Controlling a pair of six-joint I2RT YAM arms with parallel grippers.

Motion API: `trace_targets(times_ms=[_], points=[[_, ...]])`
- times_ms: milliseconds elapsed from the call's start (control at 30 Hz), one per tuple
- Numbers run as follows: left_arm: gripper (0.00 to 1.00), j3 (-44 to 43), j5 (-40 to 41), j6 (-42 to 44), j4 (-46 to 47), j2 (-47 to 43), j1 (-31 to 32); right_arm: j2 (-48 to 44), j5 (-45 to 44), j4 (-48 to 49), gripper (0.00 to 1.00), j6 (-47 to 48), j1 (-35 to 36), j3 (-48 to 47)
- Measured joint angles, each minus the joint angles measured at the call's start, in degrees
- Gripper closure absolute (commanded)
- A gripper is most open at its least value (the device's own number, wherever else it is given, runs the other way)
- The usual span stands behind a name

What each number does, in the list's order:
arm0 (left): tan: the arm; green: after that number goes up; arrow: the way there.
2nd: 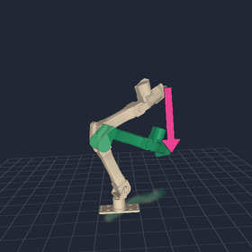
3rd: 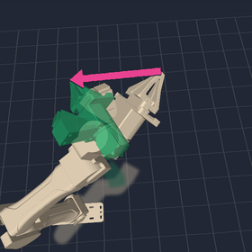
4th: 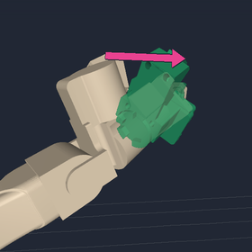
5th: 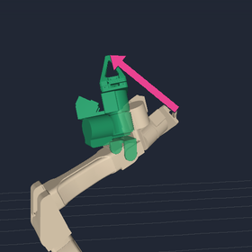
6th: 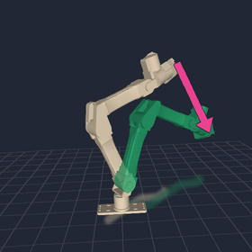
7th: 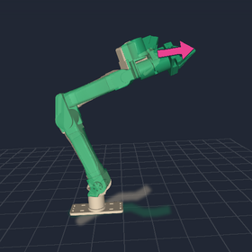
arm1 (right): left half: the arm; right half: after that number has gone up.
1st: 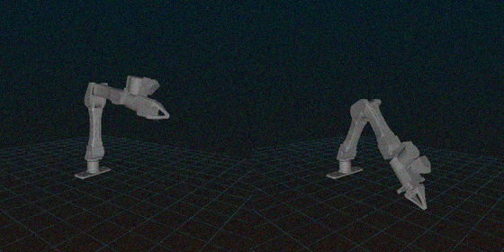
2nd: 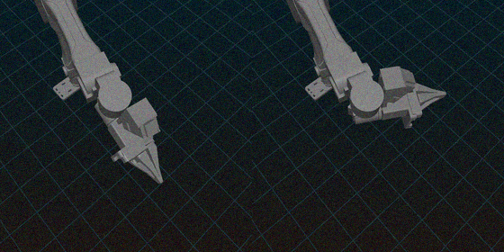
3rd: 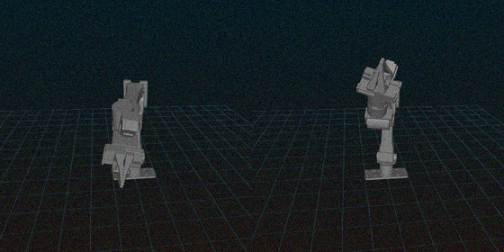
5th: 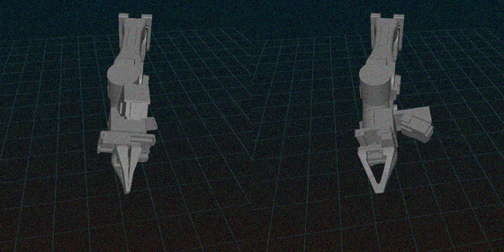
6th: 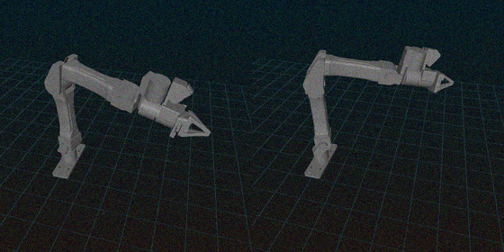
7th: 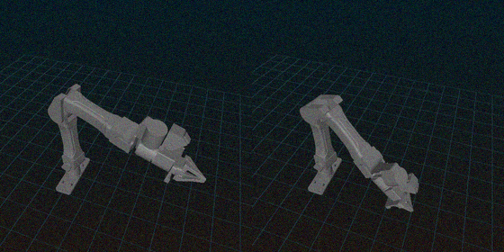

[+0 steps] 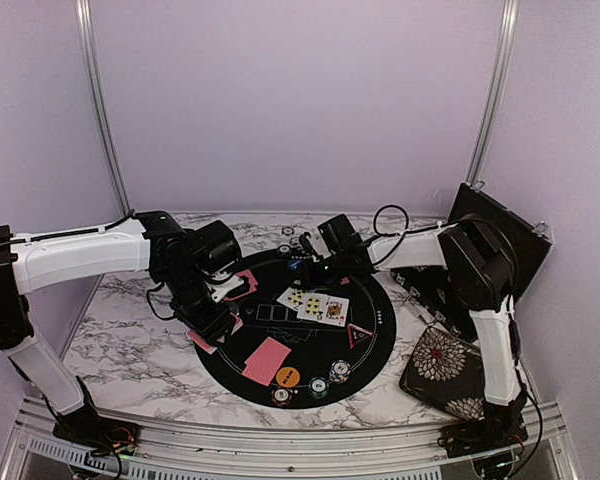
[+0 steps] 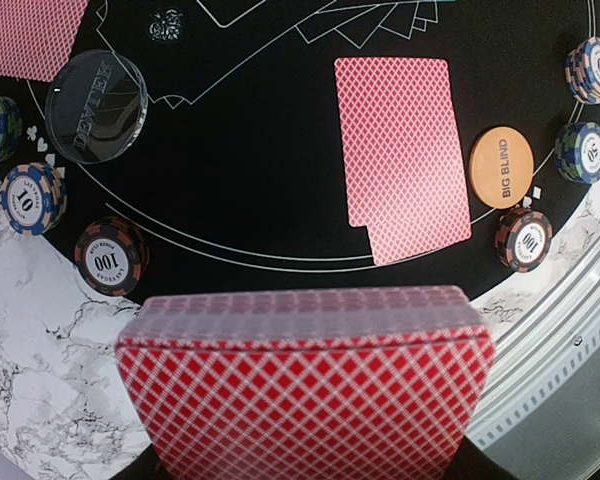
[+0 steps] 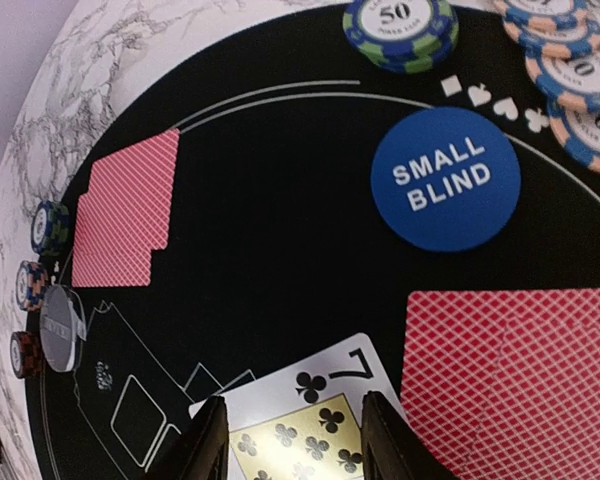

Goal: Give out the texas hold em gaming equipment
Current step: Flop the poker card in the community card area, then adjust the poker card in the community card area.

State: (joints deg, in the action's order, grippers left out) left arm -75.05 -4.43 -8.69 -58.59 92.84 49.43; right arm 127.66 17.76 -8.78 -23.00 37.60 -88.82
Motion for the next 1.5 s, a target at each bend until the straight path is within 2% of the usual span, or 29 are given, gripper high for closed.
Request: trace_targets(times_ms=[267,700,1500], points=[[0.56,0.00,0.00,0.13,0.00,0.00,-0.04,0.59,2.58,-0.07,0.55,-1.70,-0.24,-2.99],[0.56,0.00,0.00,0.20,0.00,0.00,-0.04,4.70,1.60,-2.08,0.55,-0.90,-0.46,-8.22],[0.56,0.00,0.00,0.37,0.00,0.00,-0.46,6.67,-0.74,-4.17,0.55,1.31,-0.57,-10.91]])
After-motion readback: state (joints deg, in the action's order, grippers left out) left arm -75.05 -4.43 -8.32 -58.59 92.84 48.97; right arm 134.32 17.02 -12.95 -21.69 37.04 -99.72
